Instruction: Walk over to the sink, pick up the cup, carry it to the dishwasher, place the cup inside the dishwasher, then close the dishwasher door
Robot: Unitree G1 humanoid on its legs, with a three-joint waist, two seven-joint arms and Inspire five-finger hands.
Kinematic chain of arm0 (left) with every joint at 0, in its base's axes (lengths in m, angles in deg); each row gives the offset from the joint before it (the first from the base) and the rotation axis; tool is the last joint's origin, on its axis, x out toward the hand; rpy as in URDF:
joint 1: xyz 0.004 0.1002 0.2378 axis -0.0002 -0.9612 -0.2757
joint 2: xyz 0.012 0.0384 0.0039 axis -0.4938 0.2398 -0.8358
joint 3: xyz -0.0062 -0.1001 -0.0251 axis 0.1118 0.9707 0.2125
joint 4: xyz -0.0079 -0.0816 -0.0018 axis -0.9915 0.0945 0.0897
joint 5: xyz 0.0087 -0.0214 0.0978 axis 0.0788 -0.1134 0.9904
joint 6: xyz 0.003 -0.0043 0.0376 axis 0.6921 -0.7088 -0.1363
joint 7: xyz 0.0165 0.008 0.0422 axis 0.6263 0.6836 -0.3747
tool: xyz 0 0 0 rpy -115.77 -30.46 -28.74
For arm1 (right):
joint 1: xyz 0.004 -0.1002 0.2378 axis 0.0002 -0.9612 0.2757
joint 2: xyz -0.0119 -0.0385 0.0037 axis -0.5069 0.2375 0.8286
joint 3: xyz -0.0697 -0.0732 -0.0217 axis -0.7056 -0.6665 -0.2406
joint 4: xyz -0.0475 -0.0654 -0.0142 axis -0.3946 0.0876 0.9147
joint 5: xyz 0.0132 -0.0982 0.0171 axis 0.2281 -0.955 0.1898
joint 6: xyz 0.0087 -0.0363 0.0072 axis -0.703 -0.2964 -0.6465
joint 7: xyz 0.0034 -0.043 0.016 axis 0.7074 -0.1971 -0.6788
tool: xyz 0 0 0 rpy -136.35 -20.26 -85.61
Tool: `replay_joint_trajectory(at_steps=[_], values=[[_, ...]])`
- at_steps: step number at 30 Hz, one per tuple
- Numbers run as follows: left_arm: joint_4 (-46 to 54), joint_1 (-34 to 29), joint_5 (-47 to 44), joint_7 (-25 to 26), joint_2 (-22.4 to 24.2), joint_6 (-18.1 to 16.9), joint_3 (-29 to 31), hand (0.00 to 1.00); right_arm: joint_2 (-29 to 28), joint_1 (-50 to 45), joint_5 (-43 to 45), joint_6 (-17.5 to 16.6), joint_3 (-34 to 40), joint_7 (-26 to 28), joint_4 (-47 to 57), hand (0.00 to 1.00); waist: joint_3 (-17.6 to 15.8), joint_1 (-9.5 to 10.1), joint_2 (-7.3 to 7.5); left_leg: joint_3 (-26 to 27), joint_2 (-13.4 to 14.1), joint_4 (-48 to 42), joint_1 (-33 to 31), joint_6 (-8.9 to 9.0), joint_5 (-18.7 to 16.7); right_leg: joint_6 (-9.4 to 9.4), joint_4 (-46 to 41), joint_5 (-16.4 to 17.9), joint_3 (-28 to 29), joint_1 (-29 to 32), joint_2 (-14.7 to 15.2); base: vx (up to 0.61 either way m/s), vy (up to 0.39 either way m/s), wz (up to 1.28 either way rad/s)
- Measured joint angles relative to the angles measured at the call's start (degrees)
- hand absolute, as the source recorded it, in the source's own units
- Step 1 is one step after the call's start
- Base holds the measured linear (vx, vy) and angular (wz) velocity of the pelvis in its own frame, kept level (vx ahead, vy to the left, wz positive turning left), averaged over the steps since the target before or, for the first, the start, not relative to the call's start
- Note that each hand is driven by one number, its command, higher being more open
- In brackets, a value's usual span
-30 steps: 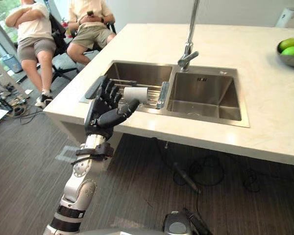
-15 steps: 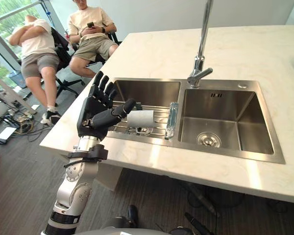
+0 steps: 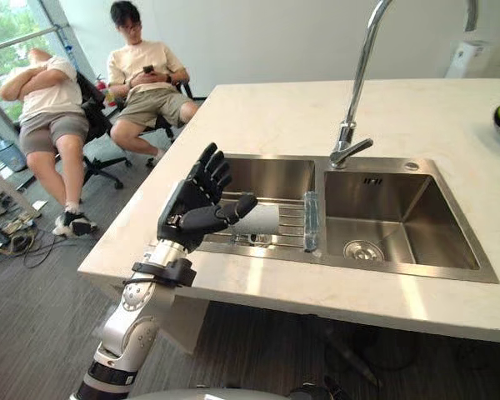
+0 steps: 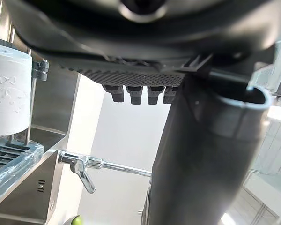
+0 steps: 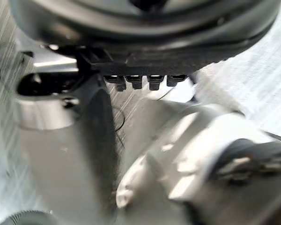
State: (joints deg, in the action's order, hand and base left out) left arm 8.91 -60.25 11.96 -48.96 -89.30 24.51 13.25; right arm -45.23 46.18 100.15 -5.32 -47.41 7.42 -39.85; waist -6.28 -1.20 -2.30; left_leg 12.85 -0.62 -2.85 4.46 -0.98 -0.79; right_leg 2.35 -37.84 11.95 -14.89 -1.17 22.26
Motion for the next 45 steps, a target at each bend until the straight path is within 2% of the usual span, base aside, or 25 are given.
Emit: replay_joint_trajectory(at_steps=[1,2,4,5,6,7,9,12,17,23,27,30,35,39,45], values=[[0.0,0.0,0.0,-0.4,-0.1,0.0,1.3,1.00,-0.3,0.5,-1.4,0.1,0.3,0.1,0.1,1.00,0.1,0.18,0.14,1.5,1.6,0.6,-0.6,0.27,0.0,1.27,6.3,1.0,-0.2,1.0,-2.5,0.01,0.048,-0.66],[0.1,0.0,0.0,-0.6,-0.4,-0.1,2.1,1.00,-0.5,0.8,-2.6,0.2,0.3,0.1,0.0,1.00,0.0,0.27,0.26,2.0,1.8,0.9,-1.0,0.53,0.2,1.70,9.9,0.7,-0.7,1.4,-3.3,-0.02,0.003,-0.61],[0.2,-0.2,0.0,-1.1,-1.5,-0.1,3.9,1.00,-0.8,1.3,-6.4,0.9,0.3,0.6,-0.5,1.00,0.2,0.29,2.79,2.6,1.7,2.6,-1.0,1.83,1.1,1.97,19.3,-3.8,-3.0,1.4,-5.0,0.03,-0.086,-0.28],[0.2,-0.4,0.0,-1.1,-1.5,-0.1,4.4,1.00,-0.6,1.1,-7.2,1.3,0.3,1.2,-0.8,1.00,0.2,0.31,3.09,2.5,1.8,3.0,-1.1,2.15,1.5,4.86,21.9,-5.5,-3.4,0.5,-5.6,0.09,-0.145,-0.05],[0.4,-0.5,0.0,-1.1,-1.5,-0.1,4.3,1.00,-0.1,1.1,-7.2,1.6,0.3,1.6,-1.0,1.00,0.0,0.40,2.68,2.4,2.6,3.5,-1.1,3.10,2.1,5.82,25.2,-6.5,-3.9,-0.7,-7.1,0.10,-0.133,0.00],[0.6,-0.5,0.0,-1.1,-1.5,-0.1,4.3,1.00,0.3,1.2,-7.2,1.7,0.3,2.0,-1.3,1.00,0.0,0.42,2.01,2.3,3.3,4.3,-1.0,3.73,2.8,5.41,27.2,-7.1,-4.4,-1.3,-8.3,0.11,-0.123,-0.01],[1.3,-0.5,0.0,-1.2,-0.8,0.0,4.3,1.00,0.8,1.4,-7.1,1.8,0.3,2.4,-1.7,1.00,0.6,0.44,0.95,2.3,4.4,6.1,-0.7,3.78,4.0,4.89,30.6,-8.5,-4.6,-2.2,-10.4,0.14,-0.105,-0.05],[3.0,-0.3,0.3,-1.3,-0.4,0.2,3.6,1.00,0.5,1.7,-6.5,2.0,0.4,3.1,-1.7,1.00,0.7,0.42,0.84,2.9,5.4,6.8,0.7,4.06,4.3,4.46,33.2,-9.0,-4.5,-4.3,-12.2,0.15,-0.080,-0.11],[3.1,0.8,6.0,-0.7,-0.3,1.0,3.3,1.00,-0.2,2.2,-6.6,2.2,0.5,4.1,-1.8,1.00,1.0,0.38,0.78,3.0,5.4,6.8,1.0,4.21,4.0,4.46,34.1,-9.0,-4.5,-5.0,-12.4,0.07,-0.026,-0.04],[1.9,0.8,17.7,1.7,-1.1,1.2,3.5,1.00,-0.6,1.7,-6.7,1.9,0.3,4.5,-2.0,1.00,1.3,0.46,0.64,2.5,5.1,6.8,1.0,4.06,3.7,4.89,35.3,-9.6,-4.9,-5.7,-12.1,-0.04,0.018,0.04],[-0.8,0.9,24.1,-1.0,-5.0,1.0,3.3,1.00,-0.3,1.4,-6.6,2.0,-0.5,4.4,-1.7,1.00,2.0,0.28,0.47,2.3,5.0,7.8,1.3,3.90,4.2,4.83,36.4,-10.0,-5.3,-5.8,-12.3,-0.02,0.005,0.02],[-3.9,0.9,28.1,-4.4,-8.3,2.5,3.0,1.00,-0.1,1.4,-6.7,2.0,-1.8,4.4,-1.1,1.00,2.0,0.04,0.39,2.5,5.0,7.8,1.0,3.91,4.2,4.81,37.3,-10.4,-5.3,-5.8,-12.5,0.00,-0.002,-0.01],[-7.3,0.9,32.8,-5.9,-13.7,3.3,2.1,1.00,0.1,1.4,-6.7,2.0,-2.4,4.4,-0.6,1.00,1.9,-0.11,0.20,2.4,4.6,7.8,1.0,3.97,4.2,4.92,39.1,-11.2,-5.6,-6.8,-12.8,0.05,0.000,0.01],[-7.7,0.9,35.2,-6.4,-16.1,3.1,2.1,1.00,0.6,1.6,-6.7,2.3,-2.4,4.4,-0.6,1.00,1.7,-0.10,-0.14,2.0,4.6,7.8,1.0,3.98,4.2,4.90,39.8,-11.3,-6.0,-7.3,-12.9,0.02,-0.004,0.05],[-8.8,1.0,38.4,-6.9,-16.3,2.7,2.1,1.00,0.9,1.9,-6.6,2.6,-2.4,4.2,-0.3,1.00,1.6,-0.07,-0.51,2.0,4.6,7.9,1.0,3.99,4.2,4.74,40.3,-11.8,-5.9,-7.5,-13.1,-0.01,-0.001,0.00]])
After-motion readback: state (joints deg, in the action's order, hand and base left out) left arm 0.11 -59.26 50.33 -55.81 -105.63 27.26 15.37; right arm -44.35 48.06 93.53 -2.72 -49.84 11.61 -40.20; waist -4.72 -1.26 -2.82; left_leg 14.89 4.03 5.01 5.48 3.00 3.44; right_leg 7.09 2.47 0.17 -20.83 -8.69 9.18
